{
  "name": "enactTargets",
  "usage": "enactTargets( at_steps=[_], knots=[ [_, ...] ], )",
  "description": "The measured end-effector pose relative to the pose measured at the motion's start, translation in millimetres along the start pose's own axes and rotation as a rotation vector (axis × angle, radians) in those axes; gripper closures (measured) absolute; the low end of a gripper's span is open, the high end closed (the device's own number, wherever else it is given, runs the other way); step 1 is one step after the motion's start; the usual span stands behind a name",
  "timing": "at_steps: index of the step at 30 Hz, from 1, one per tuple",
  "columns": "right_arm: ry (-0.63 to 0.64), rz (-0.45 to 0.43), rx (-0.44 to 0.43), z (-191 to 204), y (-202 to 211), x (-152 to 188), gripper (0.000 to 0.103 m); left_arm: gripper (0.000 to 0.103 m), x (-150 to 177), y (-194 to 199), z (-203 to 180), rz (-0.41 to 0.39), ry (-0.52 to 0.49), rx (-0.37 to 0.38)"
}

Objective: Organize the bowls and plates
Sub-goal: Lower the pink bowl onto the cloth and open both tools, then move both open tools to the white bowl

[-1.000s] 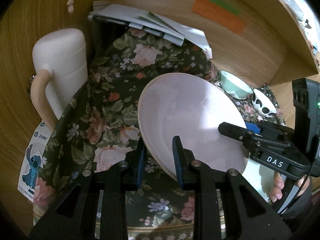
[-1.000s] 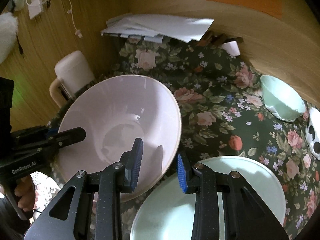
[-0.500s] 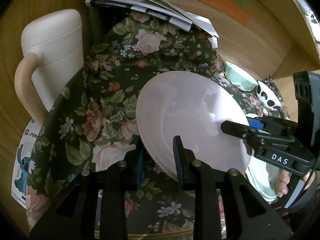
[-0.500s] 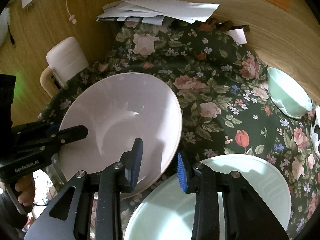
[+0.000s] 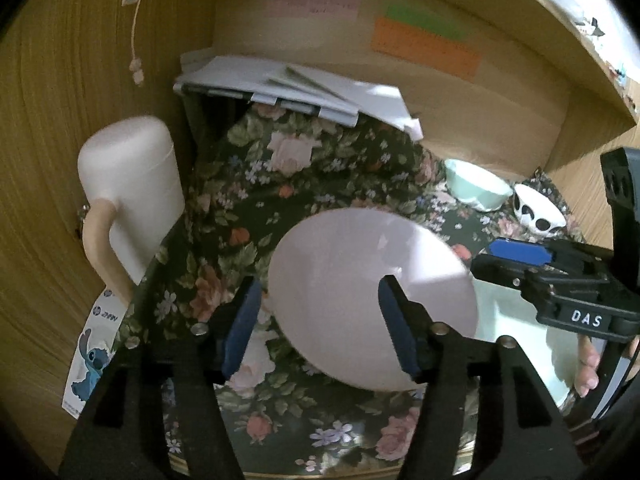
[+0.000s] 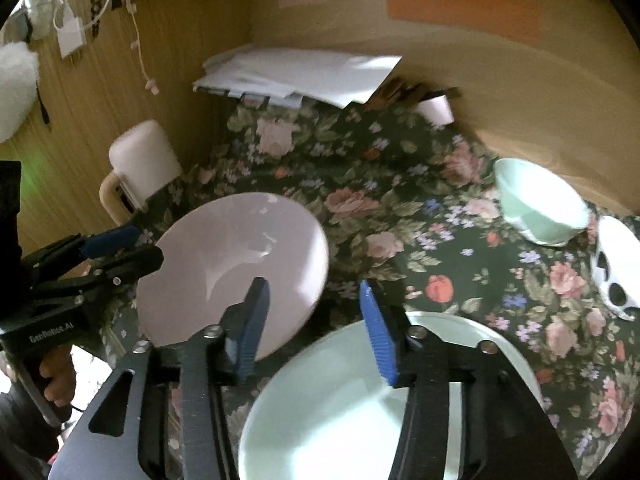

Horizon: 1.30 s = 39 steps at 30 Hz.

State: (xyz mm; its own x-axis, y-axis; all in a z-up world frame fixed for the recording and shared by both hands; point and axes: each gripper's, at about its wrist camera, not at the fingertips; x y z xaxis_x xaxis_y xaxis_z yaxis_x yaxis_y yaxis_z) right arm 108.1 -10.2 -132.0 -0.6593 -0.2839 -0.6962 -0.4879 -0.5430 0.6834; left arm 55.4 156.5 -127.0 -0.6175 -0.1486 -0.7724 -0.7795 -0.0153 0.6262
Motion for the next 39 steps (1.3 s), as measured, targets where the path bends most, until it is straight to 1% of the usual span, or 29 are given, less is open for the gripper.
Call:
enactTargets(
  at_steps=[2, 4, 6, 7, 10, 13, 19, 24, 27, 31, 35, 38, 39],
  knots=[
    [-0.004, -0.022, 0.018, -7, 9, 0, 0.051, 0.038, -4, 4, -6, -0.013, -0.009, 0.009],
    [-0.013, -0.043, 0.040, -17, 19, 1, 0.049, 0.032, -10, 7, -14, -0.031, -0.014, 0.020],
    [-0.035, -0.065, 0.065, -31, 31, 2, 0.045, 0.029, -15, 9, -23, -0.046, -0.023, 0.033],
    [-0.044, -0.074, 0.076, -36, 35, 2, 0.043, 0.025, -18, 10, -29, -0.054, -0.032, 0.039],
    [-0.080, -0.101, 0.124, -59, 50, 5, 0.043, 0.016, -26, 9, -45, -0.075, -0.045, 0.057],
    [-0.119, -0.117, 0.168, -85, 64, 8, 0.043, 0.010, -34, 4, -63, -0.081, -0.048, 0.075],
    [-0.190, -0.144, 0.249, -134, 86, 15, 0.043, 0.008, -48, -18, -101, -0.058, -0.079, 0.104],
    [-0.228, -0.159, 0.303, -168, 93, 18, 0.043, 0.008, -61, -44, -129, -0.010, -0.084, 0.131],
    [-0.246, -0.162, 0.367, -192, 93, 21, 0.043, 0.008, -67, -57, -144, 0.012, -0.089, 0.145],
    [-0.287, -0.154, 0.446, -224, 91, 26, 0.043, 0.008, -74, -74, -168, 0.028, -0.126, 0.156],
    [-0.377, -0.127, 0.479, -263, 87, 35, 0.043, 0.008, -79, -87, -190, 0.030, -0.163, 0.163],
    [-0.439, -0.101, 0.463, -284, 83, 43, 0.043, 0.008, -81, -97, -205, 0.038, -0.189, 0.170],
    [-0.456, -0.095, 0.458, -289, 81, 45, 0.046, 0.008, -81, -101, -211, 0.046, -0.200, 0.174]
  ],
)
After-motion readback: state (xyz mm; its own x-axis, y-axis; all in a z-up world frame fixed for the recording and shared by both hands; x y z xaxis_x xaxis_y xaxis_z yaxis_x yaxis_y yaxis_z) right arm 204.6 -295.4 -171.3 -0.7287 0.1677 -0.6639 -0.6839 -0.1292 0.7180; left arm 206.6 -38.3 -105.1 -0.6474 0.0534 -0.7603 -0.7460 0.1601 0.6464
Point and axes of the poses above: each gripper's, at about its wrist camera, not at the fingertips, and y roughly against the way its jaws point, z to its left, x to its underside, and after that the axes turned 1 degree about -x, right-handed
